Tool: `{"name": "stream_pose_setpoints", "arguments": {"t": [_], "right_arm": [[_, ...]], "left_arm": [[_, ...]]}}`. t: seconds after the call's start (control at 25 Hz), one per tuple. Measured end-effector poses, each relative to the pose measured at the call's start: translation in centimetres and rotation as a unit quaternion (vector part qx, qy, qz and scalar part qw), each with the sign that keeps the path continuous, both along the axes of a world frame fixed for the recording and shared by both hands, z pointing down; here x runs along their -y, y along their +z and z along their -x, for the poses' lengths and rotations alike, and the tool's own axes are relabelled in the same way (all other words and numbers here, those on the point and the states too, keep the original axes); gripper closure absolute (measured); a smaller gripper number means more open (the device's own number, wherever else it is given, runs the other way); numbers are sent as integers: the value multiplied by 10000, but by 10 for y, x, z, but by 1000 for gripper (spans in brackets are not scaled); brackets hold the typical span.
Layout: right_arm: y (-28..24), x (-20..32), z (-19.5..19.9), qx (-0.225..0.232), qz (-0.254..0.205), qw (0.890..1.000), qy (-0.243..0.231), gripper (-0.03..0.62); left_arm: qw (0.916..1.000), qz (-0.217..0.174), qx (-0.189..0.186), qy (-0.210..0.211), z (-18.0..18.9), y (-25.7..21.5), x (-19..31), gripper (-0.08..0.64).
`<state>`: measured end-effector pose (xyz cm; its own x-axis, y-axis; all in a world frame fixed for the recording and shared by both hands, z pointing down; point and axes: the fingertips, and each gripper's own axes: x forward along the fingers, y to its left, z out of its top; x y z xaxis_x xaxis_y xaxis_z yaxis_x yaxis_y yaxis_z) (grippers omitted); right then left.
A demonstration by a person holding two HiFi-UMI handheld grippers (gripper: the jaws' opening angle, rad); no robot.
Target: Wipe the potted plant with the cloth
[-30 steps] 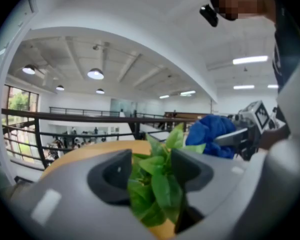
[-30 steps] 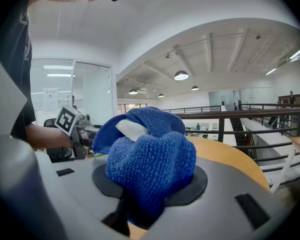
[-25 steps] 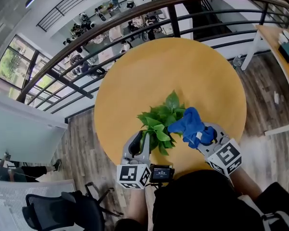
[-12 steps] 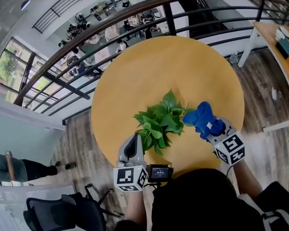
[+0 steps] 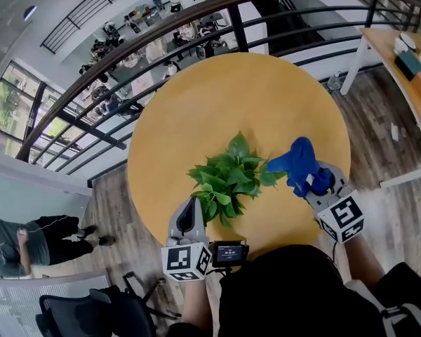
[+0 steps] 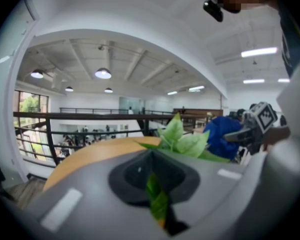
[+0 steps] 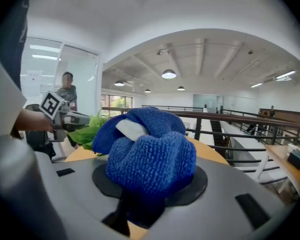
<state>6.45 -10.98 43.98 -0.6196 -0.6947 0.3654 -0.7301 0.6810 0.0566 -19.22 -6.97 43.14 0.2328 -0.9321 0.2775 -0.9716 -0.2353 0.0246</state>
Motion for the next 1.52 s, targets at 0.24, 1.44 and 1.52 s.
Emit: {"name": "stream_pose_setpoints", "arguments": {"t": [0.24, 1.44, 1.52], "right_arm": [[85, -12, -5, -965, 664, 9931, -61, 428], [87, -17, -36, -533, 1242, 9896, 501, 428], [42, -4, -37, -66, 667, 9959, 604, 428]], "left_arm": [[10000, 42, 10, -2, 3, 4, 4, 560], [9999, 58, 65, -87, 4, 3, 4, 560], [9999, 49, 79, -72, 4, 3, 4, 560]]}}
